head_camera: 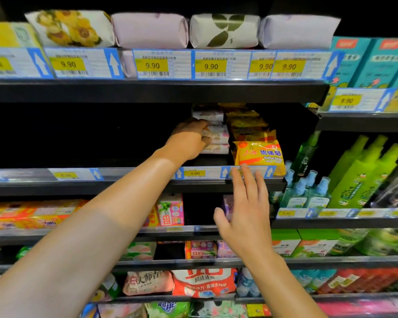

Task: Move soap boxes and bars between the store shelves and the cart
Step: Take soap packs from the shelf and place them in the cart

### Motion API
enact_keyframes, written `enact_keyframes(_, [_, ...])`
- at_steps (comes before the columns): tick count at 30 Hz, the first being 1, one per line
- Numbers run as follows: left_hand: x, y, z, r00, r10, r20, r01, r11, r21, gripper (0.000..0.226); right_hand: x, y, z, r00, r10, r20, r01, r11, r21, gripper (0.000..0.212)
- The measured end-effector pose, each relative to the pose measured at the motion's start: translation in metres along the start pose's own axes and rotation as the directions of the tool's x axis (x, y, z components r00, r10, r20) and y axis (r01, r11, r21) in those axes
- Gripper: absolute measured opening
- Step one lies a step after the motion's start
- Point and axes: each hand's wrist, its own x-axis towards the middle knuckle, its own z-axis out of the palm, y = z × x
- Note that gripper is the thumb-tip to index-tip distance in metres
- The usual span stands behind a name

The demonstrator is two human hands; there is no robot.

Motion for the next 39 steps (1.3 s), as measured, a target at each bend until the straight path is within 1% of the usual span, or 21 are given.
enact_keyframes(8, [0.004,0.000,0.005,1.000,-0.017,-0.013,0.016,1.000,-0.024,0.055,-0.001,0.003,0.001,1.000,-0.005,0.007,0.005,1.000,0.011,0.089])
enact_keyframes(11, [0.004,-0.005,0.007,0.999,0.047,-0.022,-0.048,0.998,-0.035,0.070,-0.001,0.003,0.001,1.000,-0.006,0.014,0.005,1.000,0.022,0.089])
enact_keyframes(13, [0.005,-0.006,0.008,0.995,0.102,-0.009,-0.101,0.994,0.043,0.077,-0.002,0.003,0.001,1.000,-0.009,0.012,0.009,1.000,0.024,0.088])
enact_keyframes(15, [0.006,-0.005,0.009,0.992,0.124,0.012,-0.124,0.985,0.119,0.077,-0.002,0.003,0.000,1.000,-0.011,0.013,0.011,1.000,0.026,0.088])
enact_keyframes(16, [0.007,-0.004,0.009,0.992,0.121,0.024,-0.123,0.984,0.126,0.077,-0.003,0.003,0.000,1.000,-0.009,0.018,0.009,1.000,0.026,0.087])
enact_keyframes(19, [0.008,-0.002,0.009,0.993,0.099,0.058,-0.105,0.989,0.103,0.078,-0.002,0.003,0.000,1.000,-0.009,0.017,0.008,0.999,0.031,0.086])
enact_keyframes(22, [0.009,-0.005,0.010,0.992,0.108,0.069,-0.116,0.986,0.117,0.078,-0.002,0.003,0.001,1.000,-0.009,0.010,0.008,0.999,0.035,0.086])
enact_keyframes(28, [0.009,-0.015,0.009,0.990,0.128,0.056,-0.134,0.983,0.128,0.075,-0.003,0.004,0.001,1.000,-0.003,0.015,0.002,0.999,0.039,0.086])
enact_keyframes(31, [0.010,-0.020,0.010,0.992,0.114,0.048,-0.119,0.984,0.134,0.075,-0.003,0.003,0.002,1.000,0.004,0.018,-0.005,0.999,0.042,0.085])
enact_keyframes(33, [0.010,-0.022,0.010,0.993,0.113,0.044,-0.117,0.985,0.124,0.073,-0.003,0.002,0.001,1.000,0.007,0.024,-0.008,0.999,0.051,0.085])
enact_keyframes(36, [0.016,-0.022,0.005,0.988,0.149,0.046,-0.151,0.988,0.035,0.066,-0.003,0.002,0.000,1.000,0.005,0.028,-0.007,0.998,0.057,0.085])
enact_keyframes(39, [0.020,-0.024,0.001,0.982,0.181,0.059,-0.178,0.982,-0.056,0.069,-0.003,0.003,0.000,1.000,0.003,0.017,-0.004,0.998,0.063,0.084])
